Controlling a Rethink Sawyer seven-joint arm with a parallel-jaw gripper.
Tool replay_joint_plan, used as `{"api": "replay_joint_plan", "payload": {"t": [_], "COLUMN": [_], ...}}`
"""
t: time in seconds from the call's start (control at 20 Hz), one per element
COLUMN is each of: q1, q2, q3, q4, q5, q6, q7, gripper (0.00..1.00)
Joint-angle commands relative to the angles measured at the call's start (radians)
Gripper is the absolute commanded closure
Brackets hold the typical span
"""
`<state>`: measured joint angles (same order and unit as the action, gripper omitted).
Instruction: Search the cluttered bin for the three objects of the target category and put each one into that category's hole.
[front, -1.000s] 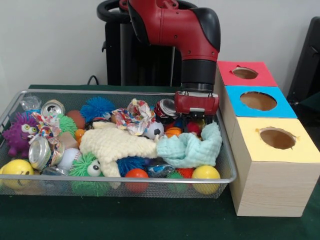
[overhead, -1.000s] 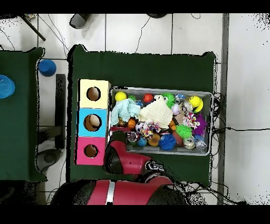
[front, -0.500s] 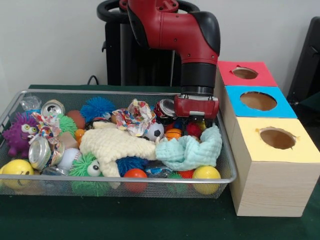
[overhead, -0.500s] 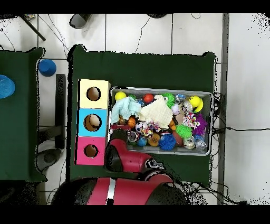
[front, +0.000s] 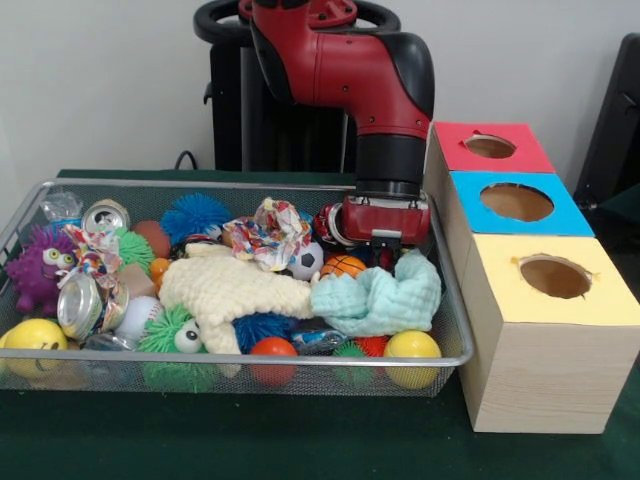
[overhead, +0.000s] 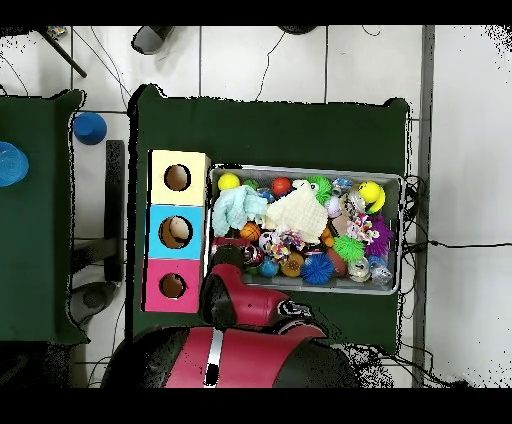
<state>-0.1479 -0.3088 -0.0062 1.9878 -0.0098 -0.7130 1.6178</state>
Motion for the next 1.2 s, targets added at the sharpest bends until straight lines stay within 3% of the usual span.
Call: {"api": "replay_joint_plan", "payload": {"t": [0.05, 0.35, 0.8, 1.2], "q1": [-0.023, -0.021, -0.002, -0.015], "q2": [0.232, 0.196, -0.099, -0.175], "q3": [0.049, 0.044, 0.034, 0.050], "q4": [-0.090, -0.064, 0.096, 0.121], "q5": [0.051, 0.028, 0.045, 0.002], "q6": [0.206, 0.215, 0.452, 0.510], "q7": [0.172, 0.158, 0.124, 0.163], "gripper": [1.00, 1.00, 1.00, 1.00]}}
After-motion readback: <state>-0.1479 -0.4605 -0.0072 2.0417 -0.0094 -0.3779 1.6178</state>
